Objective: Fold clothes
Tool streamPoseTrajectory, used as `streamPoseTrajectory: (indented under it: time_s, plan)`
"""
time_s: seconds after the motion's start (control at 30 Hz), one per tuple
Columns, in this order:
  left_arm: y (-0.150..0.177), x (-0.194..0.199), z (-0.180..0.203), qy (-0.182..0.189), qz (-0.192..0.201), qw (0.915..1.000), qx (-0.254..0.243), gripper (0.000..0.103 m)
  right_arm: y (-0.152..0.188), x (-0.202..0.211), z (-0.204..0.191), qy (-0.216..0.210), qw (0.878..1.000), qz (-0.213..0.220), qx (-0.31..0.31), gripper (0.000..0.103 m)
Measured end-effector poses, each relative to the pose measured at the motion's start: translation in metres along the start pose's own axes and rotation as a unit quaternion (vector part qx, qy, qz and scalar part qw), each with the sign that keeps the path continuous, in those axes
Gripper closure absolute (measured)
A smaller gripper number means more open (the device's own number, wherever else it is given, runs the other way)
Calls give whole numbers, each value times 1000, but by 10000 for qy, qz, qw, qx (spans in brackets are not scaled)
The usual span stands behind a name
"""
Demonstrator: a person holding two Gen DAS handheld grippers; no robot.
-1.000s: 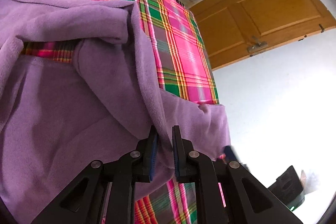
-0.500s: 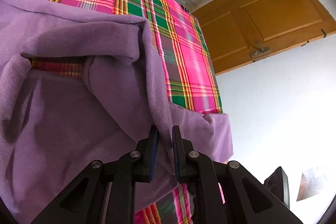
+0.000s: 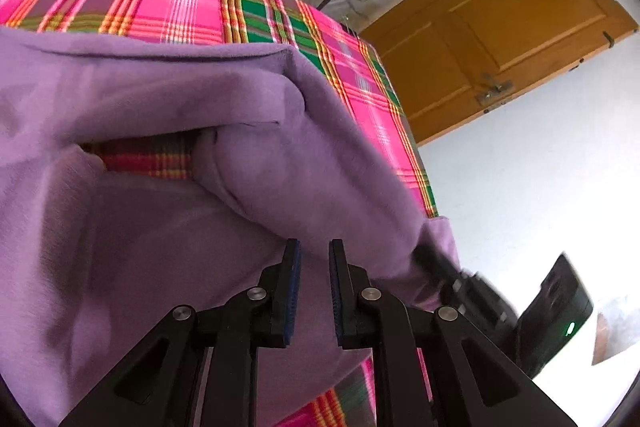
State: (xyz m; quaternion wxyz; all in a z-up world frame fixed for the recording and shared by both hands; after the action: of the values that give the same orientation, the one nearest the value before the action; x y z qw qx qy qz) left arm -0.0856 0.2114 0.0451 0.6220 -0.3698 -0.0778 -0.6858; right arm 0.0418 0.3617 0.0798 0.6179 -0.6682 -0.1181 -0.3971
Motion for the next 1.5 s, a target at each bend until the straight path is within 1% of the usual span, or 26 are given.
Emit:
streamPoseTrajectory:
  time_s: [0.2,0.37,0.57,0.77,0.87,0.9,0.97,1.07,1.13,1.2,1.33,1.37,1.43,1.5]
  plan:
    - [0,-4,-7,0,-97,9999,50,90,-29,-27,8,396,9991,134,-14,98]
    - [-3,-13,-12,-30,-192,9998,66,90,-41,-47,14,527,9985,70,-120,98]
    - [-7,-22,-9,-65,-232,9997,104,90,-58,-66,9,828,9964,159,129,98]
    - [-10,-33,-15,-161,-347,9991,164,90,-79,-76,7,1136,9923,426,263,98]
    - [-11,-38,-18,-212,-389,9988,201,90,-86,-83,2,1353,9885,515,426,98]
    - [-11,-40,-19,-229,-393,9988,206,90,-86,-88,0,1415,9874,489,508,98]
    - [-11,-43,-19,-252,-421,9986,204,90,-84,-100,-3,1500,9860,302,659,98]
    - [-9,-42,-21,-269,-460,9984,205,90,-79,-111,-2,1569,9847,90,756,97]
    - [-8,-42,-21,-280,-464,9983,212,90,-77,-113,2,1637,9836,28,757,94]
    - [-8,-41,-21,-291,-468,9982,219,90,-77,-112,7,1851,9793,-36,815,91]
    - [-8,-41,-22,-314,-476,9981,233,90,-79,-103,20,2317,9701,-143,703,91]
    - [-8,-41,-22,-320,-478,9981,237,90,-79,-99,23,2348,9697,-173,656,91]
    - [-4,-38,-23,-327,-475,9981,231,87,-78,-88,30,2080,9766,-242,490,91]
    - [-2,-36,-21,-327,-479,9981,219,87,-73,-74,36,1785,9830,-238,371,91]
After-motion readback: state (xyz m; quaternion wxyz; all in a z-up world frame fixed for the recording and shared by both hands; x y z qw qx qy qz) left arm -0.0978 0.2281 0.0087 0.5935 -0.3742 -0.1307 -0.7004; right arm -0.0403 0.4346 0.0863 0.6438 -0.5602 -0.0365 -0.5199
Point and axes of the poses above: each gripper's, at about its wrist camera, not at the fingertips, and x roughly against the way its jaws point, z to its right, y to its underside, the point moved 2 cm from there along -x, roughly the way its jaws point, and after that the axes turned 6 degrees about y, right-handed, at the moved point
